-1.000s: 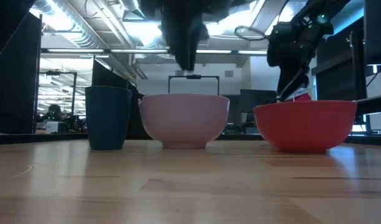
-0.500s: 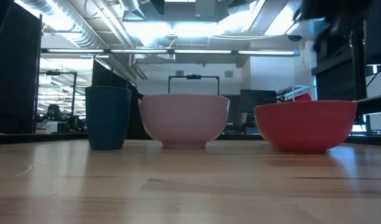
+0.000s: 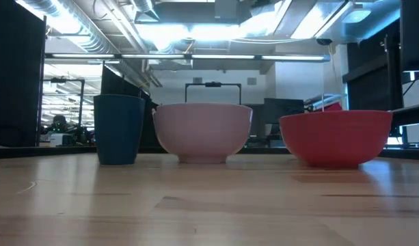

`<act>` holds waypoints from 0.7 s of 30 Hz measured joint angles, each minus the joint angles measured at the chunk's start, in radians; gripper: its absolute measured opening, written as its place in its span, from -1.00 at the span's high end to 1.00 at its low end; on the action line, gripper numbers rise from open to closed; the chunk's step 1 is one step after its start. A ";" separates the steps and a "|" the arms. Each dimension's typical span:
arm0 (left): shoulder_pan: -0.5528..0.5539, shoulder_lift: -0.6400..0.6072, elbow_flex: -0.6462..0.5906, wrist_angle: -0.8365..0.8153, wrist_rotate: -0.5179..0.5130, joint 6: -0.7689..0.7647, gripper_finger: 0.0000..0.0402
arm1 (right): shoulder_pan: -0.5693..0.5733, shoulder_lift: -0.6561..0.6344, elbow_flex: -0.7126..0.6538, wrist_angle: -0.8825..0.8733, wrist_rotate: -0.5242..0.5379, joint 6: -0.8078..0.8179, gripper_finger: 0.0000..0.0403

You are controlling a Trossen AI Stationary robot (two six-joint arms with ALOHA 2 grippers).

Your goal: Nest bowls inside each other

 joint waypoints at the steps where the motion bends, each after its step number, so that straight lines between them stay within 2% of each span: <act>1: 0.000 -0.017 0.000 0.000 -0.001 -0.004 0.34 | 0.055 0.022 -0.003 0.007 0.013 0.044 -0.11; 2: 0.000 -0.033 0.000 -0.001 -0.002 -0.008 0.34 | 0.105 0.044 -0.005 0.015 0.025 0.086 -0.10; 5: 0.001 -0.053 0.000 -0.001 -0.005 -0.006 0.34 | 0.143 0.102 -0.006 0.061 0.026 0.128 -0.09; 14: 0.003 -0.059 -0.001 -0.001 -0.007 0.043 0.34 | 0.144 0.169 -0.043 0.105 0.025 0.142 -0.09; 18: 0.003 -0.058 -0.001 -0.001 -0.007 0.044 0.34 | 0.143 0.168 -0.111 0.176 -0.029 0.169 -0.08; 21: 0.003 -0.059 -0.001 -0.001 -0.007 0.045 0.34 | 0.143 0.168 -0.129 0.195 -0.033 0.182 0.10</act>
